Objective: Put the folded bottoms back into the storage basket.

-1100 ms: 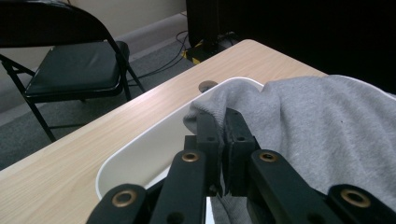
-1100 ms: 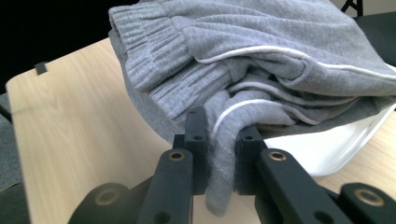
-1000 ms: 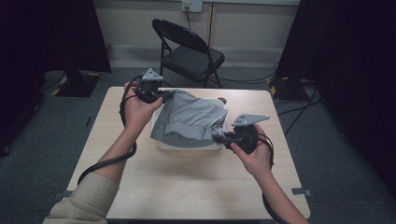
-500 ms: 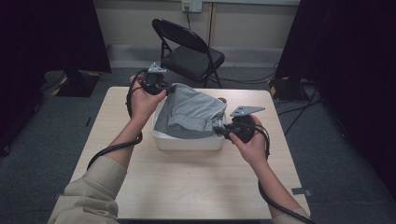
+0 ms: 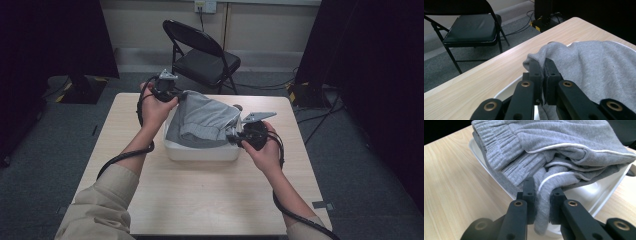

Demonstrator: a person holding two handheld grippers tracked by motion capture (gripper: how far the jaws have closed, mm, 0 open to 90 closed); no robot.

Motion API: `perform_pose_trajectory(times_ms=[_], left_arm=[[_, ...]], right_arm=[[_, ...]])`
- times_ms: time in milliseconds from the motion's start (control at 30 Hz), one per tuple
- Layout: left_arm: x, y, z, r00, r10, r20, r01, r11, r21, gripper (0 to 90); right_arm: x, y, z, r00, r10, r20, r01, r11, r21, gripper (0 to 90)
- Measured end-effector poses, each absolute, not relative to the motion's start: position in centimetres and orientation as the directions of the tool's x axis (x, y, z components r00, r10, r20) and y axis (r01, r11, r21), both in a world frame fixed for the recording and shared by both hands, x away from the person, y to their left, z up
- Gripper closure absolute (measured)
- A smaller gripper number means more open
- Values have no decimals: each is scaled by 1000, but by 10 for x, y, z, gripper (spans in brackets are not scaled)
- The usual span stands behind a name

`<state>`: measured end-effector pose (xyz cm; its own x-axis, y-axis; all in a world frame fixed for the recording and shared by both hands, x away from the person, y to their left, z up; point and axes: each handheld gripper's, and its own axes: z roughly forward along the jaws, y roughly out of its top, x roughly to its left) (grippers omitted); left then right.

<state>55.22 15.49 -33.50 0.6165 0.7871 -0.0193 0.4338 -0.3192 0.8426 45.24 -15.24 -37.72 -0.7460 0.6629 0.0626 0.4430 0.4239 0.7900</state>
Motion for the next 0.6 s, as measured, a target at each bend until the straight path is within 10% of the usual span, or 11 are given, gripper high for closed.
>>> perform_pose_trajectory(times_ms=[233,300,600], left_arm=[[555,155,-350,609,793,-6,443,-334,832,850],[555,158,-355,576,817,22,401,-306,863,672],[535,164,-346,587,809,12,407,-308,860,359]], right_arm=[[459,-149,-388,-735,677,45,455,442,773,788],[460,-149,-394,-717,696,39,466,437,769,544],[445,-168,-388,-679,732,48,453,367,812,322]])
